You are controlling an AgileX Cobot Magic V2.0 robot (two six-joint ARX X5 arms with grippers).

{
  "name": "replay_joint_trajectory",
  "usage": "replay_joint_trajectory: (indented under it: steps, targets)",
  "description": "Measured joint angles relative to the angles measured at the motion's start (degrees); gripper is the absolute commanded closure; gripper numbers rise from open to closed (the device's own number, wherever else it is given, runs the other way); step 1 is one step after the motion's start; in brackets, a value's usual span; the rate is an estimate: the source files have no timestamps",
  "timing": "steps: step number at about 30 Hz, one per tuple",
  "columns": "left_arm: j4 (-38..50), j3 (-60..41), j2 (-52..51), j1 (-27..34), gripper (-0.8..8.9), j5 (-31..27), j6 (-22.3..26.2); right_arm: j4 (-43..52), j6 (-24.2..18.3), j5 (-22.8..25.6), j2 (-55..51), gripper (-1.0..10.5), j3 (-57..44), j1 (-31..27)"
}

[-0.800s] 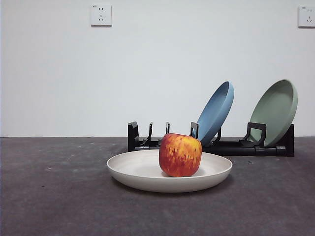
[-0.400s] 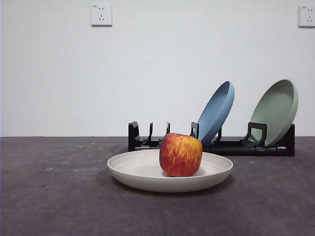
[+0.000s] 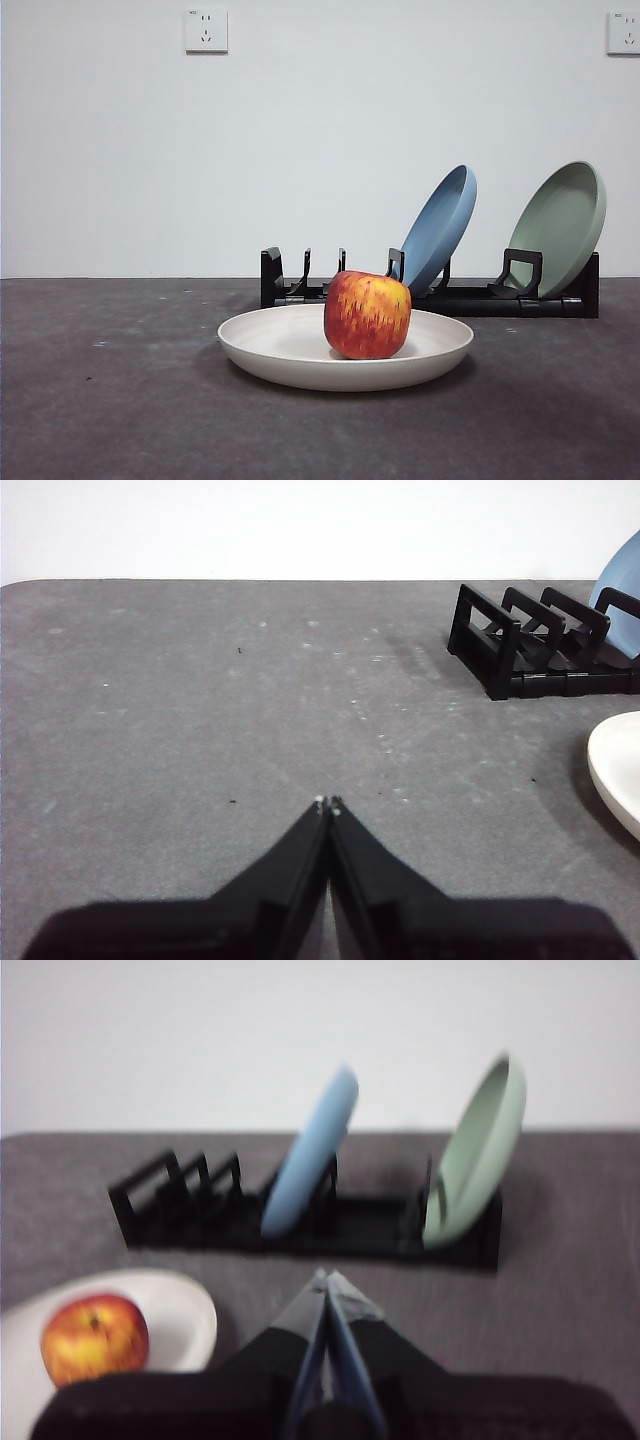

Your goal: Take the yellow plate from the plate rack,put the plate on the table,take the apple from the table,put the apple in the plate

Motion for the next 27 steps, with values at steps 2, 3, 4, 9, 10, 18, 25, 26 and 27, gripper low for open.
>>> replay_joint_trajectory:
  steps: [2, 3, 4, 9, 10, 18, 25, 26, 27]
  targets:
    - [0.0, 0.0, 0.0, 0.0, 8.17, 0.0, 0.0, 0.0, 0.8, 0.0, -1.4, 9.5, -2.9, 0.0]
    - [0.0, 0.0, 0.0, 0.0, 8.17, 0.0, 0.0, -0.1, 1.4, 0.0, -2.1, 9.5, -4.3, 0.0]
    - [0.0, 0.0, 0.0, 0.0, 8.17, 0.0, 0.0, -0.2, 1.8, 0.0, -2.6, 9.5, -5.3, 0.0]
    - [0.0, 0.0, 0.0, 0.0, 8.17, 0.0, 0.0, -0.8, 3.6, 0.0, -3.5, 9.5, -8.0, 0.0]
    - [0.0, 0.0, 0.0, 0.0, 8.17, 0.0, 0.0, -0.8, 3.6, 0.0, -3.5, 9.5, -8.0, 0.0]
    - [0.0, 0.0, 0.0, 0.0, 8.17, 0.0, 0.0, -0.6, 4.9, 0.0, -3.5, 9.5, -8.0, 0.0]
    - [0.0, 0.0, 0.0, 0.0, 8.17, 0.0, 0.0, -0.6, 6.4, 0.0, -3.5, 9.5, -8.0, 0.0]
    - [0.0, 0.0, 0.0, 0.0, 8.17, 0.0, 0.0, -0.6, 6.5, 0.0, -3.5, 9.5, -8.0, 0.0]
    - [0.0, 0.0, 0.0, 0.0, 8.17, 0.0, 0.0, -0.6, 6.5, 0.0, -3.5, 9.5, -8.0, 0.0]
